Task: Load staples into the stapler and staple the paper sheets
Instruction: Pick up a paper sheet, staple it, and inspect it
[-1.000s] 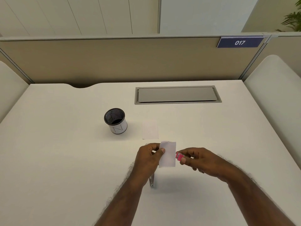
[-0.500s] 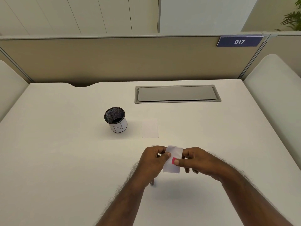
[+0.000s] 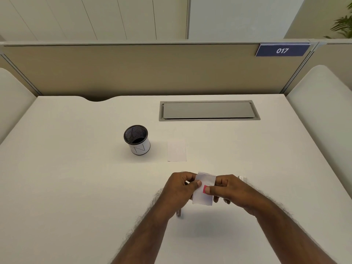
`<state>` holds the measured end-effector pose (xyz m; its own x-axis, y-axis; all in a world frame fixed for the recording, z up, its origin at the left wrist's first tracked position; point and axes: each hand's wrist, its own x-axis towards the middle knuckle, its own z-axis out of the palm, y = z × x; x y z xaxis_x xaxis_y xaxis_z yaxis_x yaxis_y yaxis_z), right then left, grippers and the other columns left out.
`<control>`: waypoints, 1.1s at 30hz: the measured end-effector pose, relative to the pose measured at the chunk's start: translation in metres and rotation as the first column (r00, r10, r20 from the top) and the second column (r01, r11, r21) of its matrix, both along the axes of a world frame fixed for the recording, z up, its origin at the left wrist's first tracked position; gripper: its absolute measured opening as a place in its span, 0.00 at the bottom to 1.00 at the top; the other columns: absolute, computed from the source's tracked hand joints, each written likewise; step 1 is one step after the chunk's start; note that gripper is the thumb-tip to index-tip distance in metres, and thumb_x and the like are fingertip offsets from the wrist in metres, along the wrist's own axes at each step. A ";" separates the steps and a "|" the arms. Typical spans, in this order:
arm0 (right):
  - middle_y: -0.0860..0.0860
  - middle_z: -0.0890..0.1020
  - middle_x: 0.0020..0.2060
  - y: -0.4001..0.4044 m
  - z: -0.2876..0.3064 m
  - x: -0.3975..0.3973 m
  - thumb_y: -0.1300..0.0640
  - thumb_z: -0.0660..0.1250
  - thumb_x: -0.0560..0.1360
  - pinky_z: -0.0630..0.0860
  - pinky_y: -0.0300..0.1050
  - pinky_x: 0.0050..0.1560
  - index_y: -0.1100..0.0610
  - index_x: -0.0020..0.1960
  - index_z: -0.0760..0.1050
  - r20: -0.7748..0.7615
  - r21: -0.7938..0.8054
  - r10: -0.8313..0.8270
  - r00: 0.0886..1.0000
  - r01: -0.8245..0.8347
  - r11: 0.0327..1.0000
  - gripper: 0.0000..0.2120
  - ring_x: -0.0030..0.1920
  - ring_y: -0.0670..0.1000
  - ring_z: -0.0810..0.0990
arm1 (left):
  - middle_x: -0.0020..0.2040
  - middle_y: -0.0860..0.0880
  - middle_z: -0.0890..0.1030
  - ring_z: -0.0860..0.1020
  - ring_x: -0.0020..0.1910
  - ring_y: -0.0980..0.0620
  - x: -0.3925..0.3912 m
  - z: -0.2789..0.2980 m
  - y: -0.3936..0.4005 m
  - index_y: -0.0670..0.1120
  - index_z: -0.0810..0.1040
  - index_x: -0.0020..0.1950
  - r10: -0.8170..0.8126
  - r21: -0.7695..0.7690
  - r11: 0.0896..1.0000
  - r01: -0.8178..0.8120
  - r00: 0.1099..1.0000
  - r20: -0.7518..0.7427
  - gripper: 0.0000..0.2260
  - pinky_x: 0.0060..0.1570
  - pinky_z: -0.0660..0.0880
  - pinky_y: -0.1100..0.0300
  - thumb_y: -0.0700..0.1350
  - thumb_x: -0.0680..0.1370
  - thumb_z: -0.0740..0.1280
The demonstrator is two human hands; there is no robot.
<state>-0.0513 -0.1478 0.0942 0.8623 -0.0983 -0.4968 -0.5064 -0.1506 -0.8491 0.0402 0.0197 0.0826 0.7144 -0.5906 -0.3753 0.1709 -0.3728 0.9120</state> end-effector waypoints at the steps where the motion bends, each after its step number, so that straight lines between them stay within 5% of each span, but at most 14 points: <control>1: 0.53 0.82 0.35 0.000 0.000 -0.001 0.42 0.73 0.67 0.64 0.40 0.32 0.50 0.44 0.84 0.002 0.006 -0.009 1.000 0.009 1.000 0.13 0.36 0.48 0.74 | 0.43 0.48 0.86 0.83 0.37 0.50 0.000 0.000 0.000 0.45 0.85 0.51 -0.004 -0.004 1.000 0.004 1.000 -0.007 0.07 0.40 0.83 0.54 0.41 0.78 0.68; 7: 0.46 0.80 0.26 0.002 -0.001 -0.001 0.57 0.73 0.74 0.65 0.28 0.26 0.58 0.39 0.83 0.032 0.050 -0.063 0.998 0.061 0.997 0.07 0.24 0.40 0.70 | 0.43 0.44 0.86 0.84 0.42 0.42 -0.001 -0.001 0.001 0.46 0.85 0.50 -0.018 -0.034 0.999 0.016 0.999 -0.051 0.07 0.42 0.83 0.52 0.40 0.78 0.67; 13: 0.45 0.79 0.31 0.003 -0.006 -0.003 0.47 0.73 0.72 0.67 0.35 0.31 0.54 0.42 0.82 0.009 -0.005 -0.015 1.000 0.015 1.000 0.10 0.31 0.43 0.71 | 0.41 0.46 0.85 0.82 0.34 0.54 0.001 -0.008 0.000 0.48 0.85 0.45 0.026 0.006 1.000 -0.026 1.000 -0.016 0.06 0.37 0.81 0.59 0.40 0.77 0.68; 20: 0.51 0.84 0.45 -0.007 -0.020 -0.014 0.42 0.73 0.70 0.81 0.43 0.39 0.50 0.48 0.83 -0.036 0.063 -0.249 0.968 0.250 0.966 0.13 0.41 0.45 0.82 | 0.42 0.46 0.84 0.84 0.39 0.46 0.007 -0.015 0.004 0.46 0.83 0.43 0.183 0.011 0.983 -0.183 0.982 -0.046 0.06 0.41 0.83 0.52 0.39 0.77 0.68; 25: 0.46 0.83 0.32 0.004 -0.057 -0.023 0.45 0.76 0.67 0.77 0.45 0.32 0.50 0.42 0.81 -0.006 -0.271 -0.373 0.928 0.358 0.893 0.11 0.29 0.45 0.78 | 0.48 0.40 0.83 0.84 0.38 0.49 0.010 -0.016 0.007 0.43 0.81 0.46 0.261 -0.029 0.963 -0.266 0.957 -0.126 0.04 0.39 0.83 0.53 0.36 0.76 0.67; 29: 0.44 0.80 0.39 0.016 -0.083 -0.031 0.38 0.71 0.68 0.75 0.41 0.38 0.46 0.44 0.75 -0.034 -0.626 -0.298 0.954 0.212 0.750 0.13 0.38 0.44 0.79 | 0.49 0.39 0.83 0.84 0.44 0.47 0.009 -0.013 0.008 0.41 0.79 0.49 0.263 -0.115 0.948 -0.297 0.934 -0.242 0.04 0.39 0.81 0.56 0.34 0.76 0.67; 33: 0.44 0.77 0.44 0.029 -0.097 -0.033 0.38 0.67 0.72 0.72 0.42 0.39 0.47 0.48 0.70 -0.015 -0.724 -0.284 0.959 0.185 0.665 0.14 0.43 0.47 0.78 | 0.43 0.44 0.85 0.84 0.42 0.49 0.009 -0.009 0.007 0.40 0.78 0.48 0.261 -0.176 0.926 -0.334 0.904 -0.339 0.04 0.40 0.81 0.57 0.34 0.75 0.69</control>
